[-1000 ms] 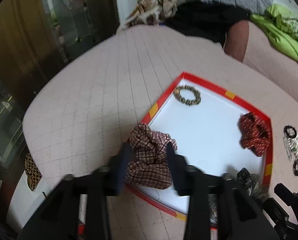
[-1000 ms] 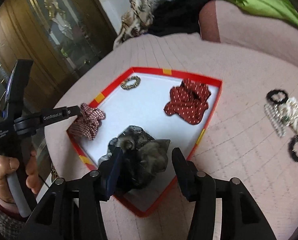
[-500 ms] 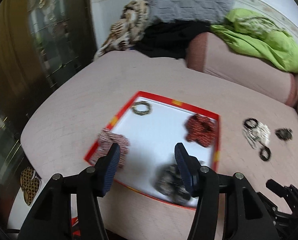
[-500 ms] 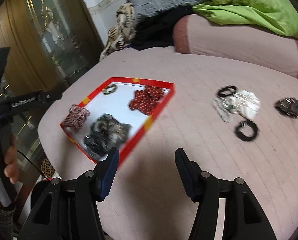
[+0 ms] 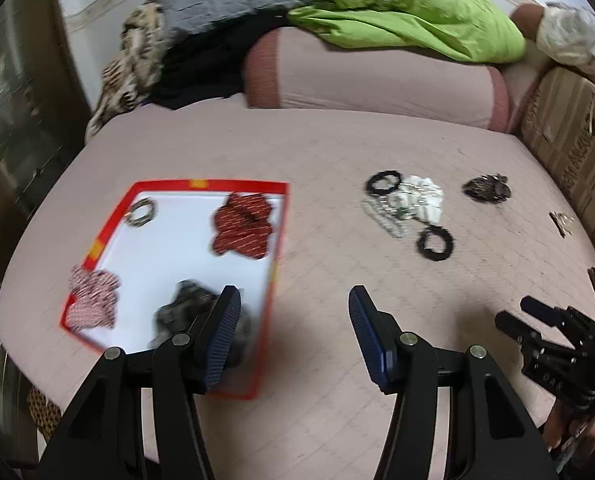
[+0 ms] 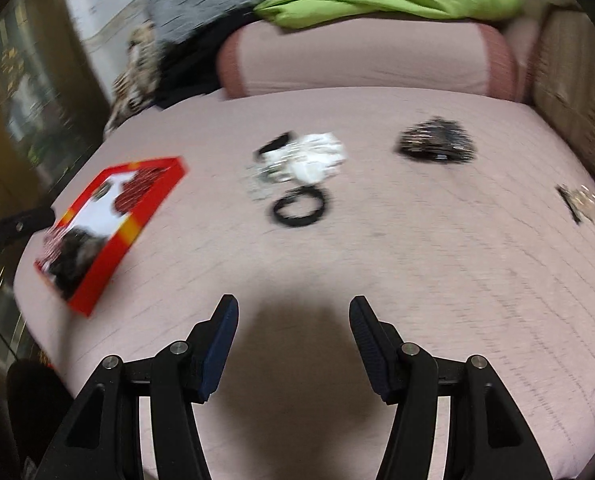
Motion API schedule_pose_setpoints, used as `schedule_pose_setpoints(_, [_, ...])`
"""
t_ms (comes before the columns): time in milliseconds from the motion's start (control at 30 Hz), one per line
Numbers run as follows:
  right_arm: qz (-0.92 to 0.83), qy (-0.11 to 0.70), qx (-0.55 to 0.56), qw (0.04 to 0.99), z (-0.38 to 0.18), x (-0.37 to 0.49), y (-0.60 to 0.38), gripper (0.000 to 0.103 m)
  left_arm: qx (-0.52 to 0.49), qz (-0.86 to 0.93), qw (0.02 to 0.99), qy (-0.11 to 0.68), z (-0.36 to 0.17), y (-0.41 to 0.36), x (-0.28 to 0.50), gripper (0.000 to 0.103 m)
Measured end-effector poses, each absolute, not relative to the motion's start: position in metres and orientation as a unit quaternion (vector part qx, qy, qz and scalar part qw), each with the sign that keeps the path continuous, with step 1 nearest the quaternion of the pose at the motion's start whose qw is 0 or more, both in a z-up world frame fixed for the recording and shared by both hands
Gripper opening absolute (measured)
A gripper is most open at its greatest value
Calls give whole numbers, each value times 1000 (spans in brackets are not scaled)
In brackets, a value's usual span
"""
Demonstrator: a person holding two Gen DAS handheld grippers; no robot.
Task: Organize jewelry
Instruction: 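Grasp the black beaded hair tie with left tool while right tool grasps jeweled clip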
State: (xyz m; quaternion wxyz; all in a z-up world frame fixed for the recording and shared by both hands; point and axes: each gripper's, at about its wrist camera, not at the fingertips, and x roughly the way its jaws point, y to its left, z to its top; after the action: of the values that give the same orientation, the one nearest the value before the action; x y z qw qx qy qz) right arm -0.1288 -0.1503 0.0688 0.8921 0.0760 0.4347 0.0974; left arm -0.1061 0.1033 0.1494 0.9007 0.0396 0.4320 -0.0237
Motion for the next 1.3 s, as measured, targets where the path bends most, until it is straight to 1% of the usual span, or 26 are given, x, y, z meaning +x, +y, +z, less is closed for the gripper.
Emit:
schedule_pose_setpoints(200, [76,425,95,897,63,-111,-182,62,43,-51,891,449,132,67,-77,55])
schedule_pose_setpoints(433, [90,433,119,889,48,-71,-185,62,61,-69,886,453,114,37,-46,55])
schedule_pose_setpoints(667, [97,434,123,887,40,-49,-188,62,47,-111,871,477,93,15,-14,55])
schedule_pose_setpoints(733, [85,431,136,888,40,-45,-201,62,46,-128,863,487,82,0,-6,55])
schedule_pose_setpoints(867, [58,429,156,888,39,-36,-228,62,53,-150,850,502,62,-26,2,50])
schedule_pose_setpoints(1067, [18,410,181,894,43,-12,-266,62,46,-162,840,516,43,-47,15,49])
schedule_pose_setpoints(1133, [14,403,193,894,43,-3,-276,67,42,-162,838,519,40,-49,19,49])
schedule_pose_setpoints(1200, [10,391,202,898,43,5,-283,76,37,-163,836,522,36,-50,24,49])
schedule_pose_setpoints(1300, [7,381,217,899,41,18,-290,78,26,-165,832,529,30,-51,31,49])
